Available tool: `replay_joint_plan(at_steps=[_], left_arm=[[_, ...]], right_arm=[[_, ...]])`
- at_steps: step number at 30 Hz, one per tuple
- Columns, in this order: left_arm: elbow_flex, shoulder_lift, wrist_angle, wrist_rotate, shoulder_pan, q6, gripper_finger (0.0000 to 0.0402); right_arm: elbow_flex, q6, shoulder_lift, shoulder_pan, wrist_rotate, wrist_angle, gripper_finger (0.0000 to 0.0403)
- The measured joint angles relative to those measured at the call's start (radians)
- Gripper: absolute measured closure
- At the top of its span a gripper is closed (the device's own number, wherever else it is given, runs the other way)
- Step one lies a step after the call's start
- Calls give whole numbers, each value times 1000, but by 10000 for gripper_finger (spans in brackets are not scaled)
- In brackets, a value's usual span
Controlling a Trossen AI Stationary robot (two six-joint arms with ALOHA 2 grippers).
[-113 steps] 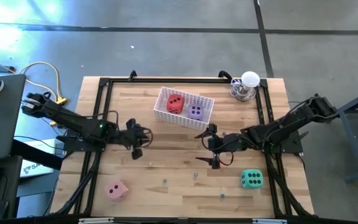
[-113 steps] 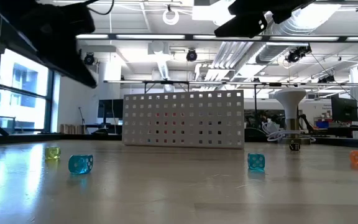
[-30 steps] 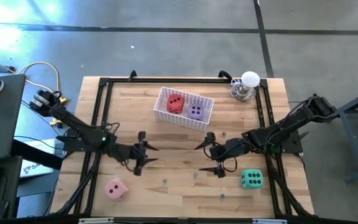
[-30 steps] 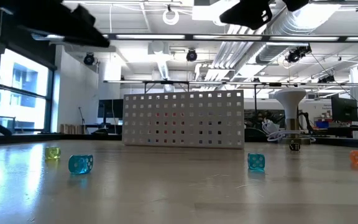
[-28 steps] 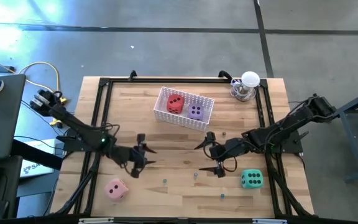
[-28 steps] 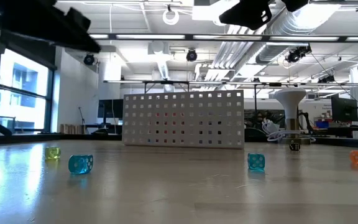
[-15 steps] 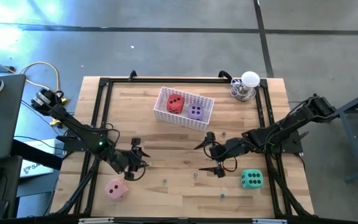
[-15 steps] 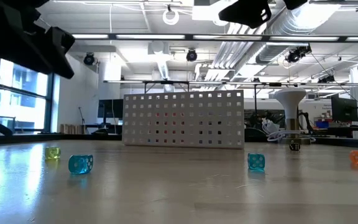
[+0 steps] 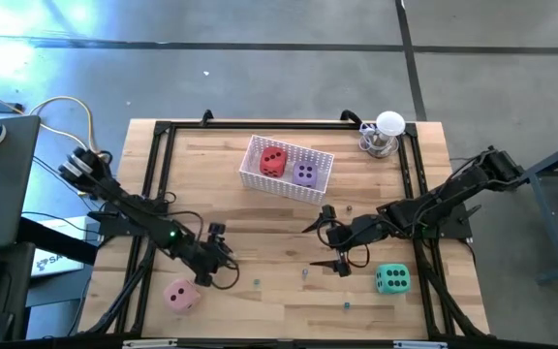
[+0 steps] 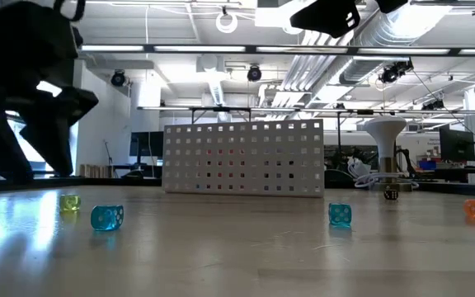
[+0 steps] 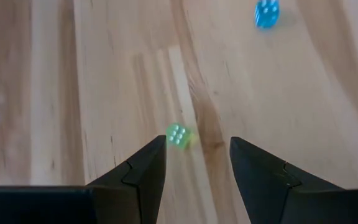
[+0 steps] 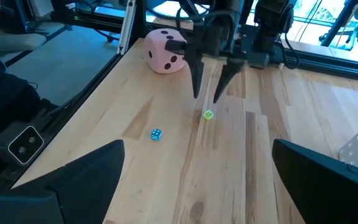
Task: Pick & Place Dice
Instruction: Put the small light green die into the white bin
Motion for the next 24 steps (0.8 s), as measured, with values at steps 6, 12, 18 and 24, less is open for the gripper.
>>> replay_joint_plan(at_steps=[6,12,18,24], left_arm=[[0,25,7,135,77,3,232],[0,30,7,169,126,48,232],[0,30,8,172,126,54,232],[0,30,34,172,126,108,232]], right_arm=[[0,0,0,0,0,0,3],[0,0,0,0,0,0,3],[0,0,0,0,0,0,3],[0,0,0,0,0,0,3]])
